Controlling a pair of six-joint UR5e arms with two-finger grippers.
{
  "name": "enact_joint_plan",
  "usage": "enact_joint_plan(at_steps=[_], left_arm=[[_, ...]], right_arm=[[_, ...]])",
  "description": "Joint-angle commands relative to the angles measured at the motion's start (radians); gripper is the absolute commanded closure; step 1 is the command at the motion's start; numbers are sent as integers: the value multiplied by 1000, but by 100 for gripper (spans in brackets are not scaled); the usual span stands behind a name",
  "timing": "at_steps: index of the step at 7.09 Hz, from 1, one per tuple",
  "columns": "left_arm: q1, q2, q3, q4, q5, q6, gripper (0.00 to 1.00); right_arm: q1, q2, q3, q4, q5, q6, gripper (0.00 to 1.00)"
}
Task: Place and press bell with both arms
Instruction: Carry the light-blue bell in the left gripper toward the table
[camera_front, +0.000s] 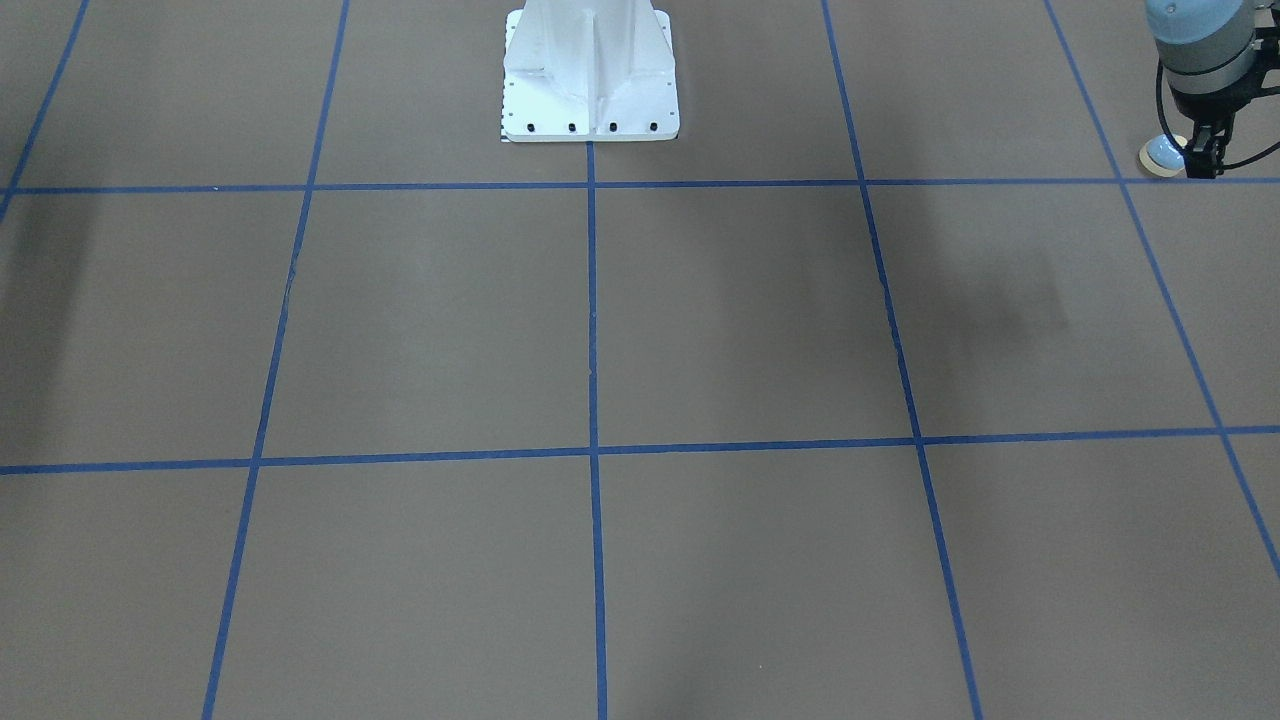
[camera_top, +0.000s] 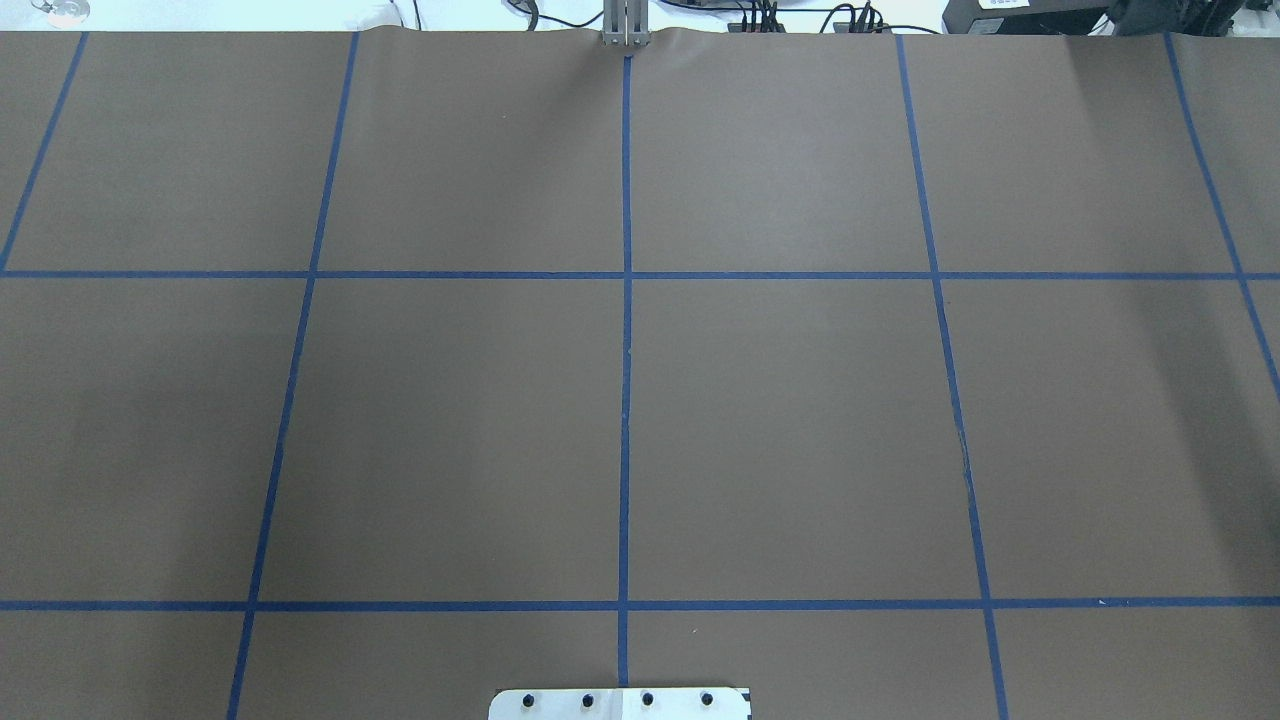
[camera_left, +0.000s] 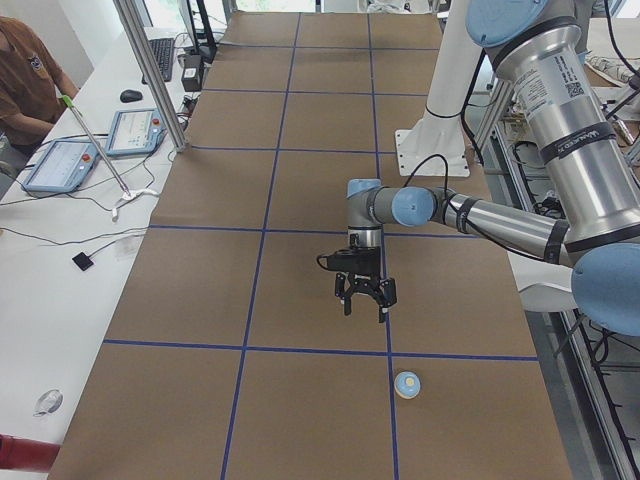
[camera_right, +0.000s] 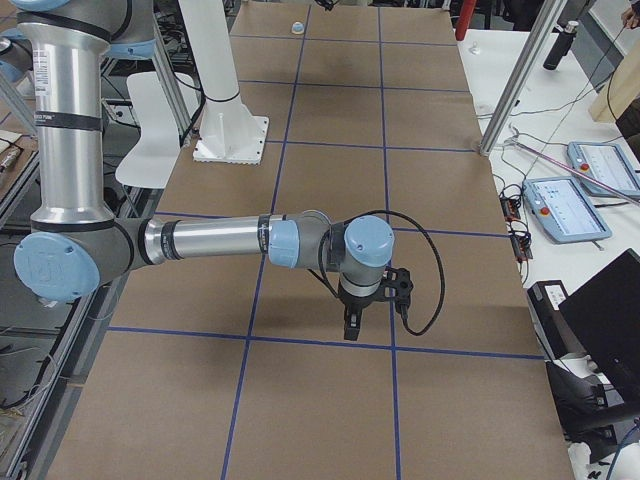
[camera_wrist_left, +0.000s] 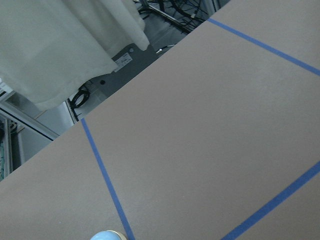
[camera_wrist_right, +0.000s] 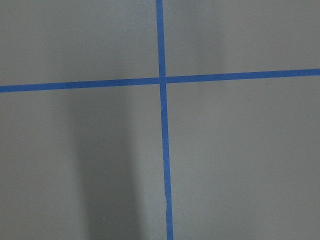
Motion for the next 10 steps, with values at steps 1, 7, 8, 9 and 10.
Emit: enact_joint_plan(at_steps=[1, 7, 8, 9, 10], left_arm=[[112, 10, 57, 75, -1, -335, 0], [333, -42, 249, 106, -35, -809, 0], [335, -97, 316, 106, -37, -809, 0], [338, -143, 394, 101, -37, -809, 0], [339, -148, 421, 101, -37, -811, 0]], right_arm=[[0, -1, 1, 3, 0, -1, 0], [-8, 6, -4, 3, -6, -9, 0], [-11, 8, -4, 3, -8, -9, 0], [-12, 8, -4, 3, -8, -9, 0], [-12, 8, -4, 3, -8, -9, 0]])
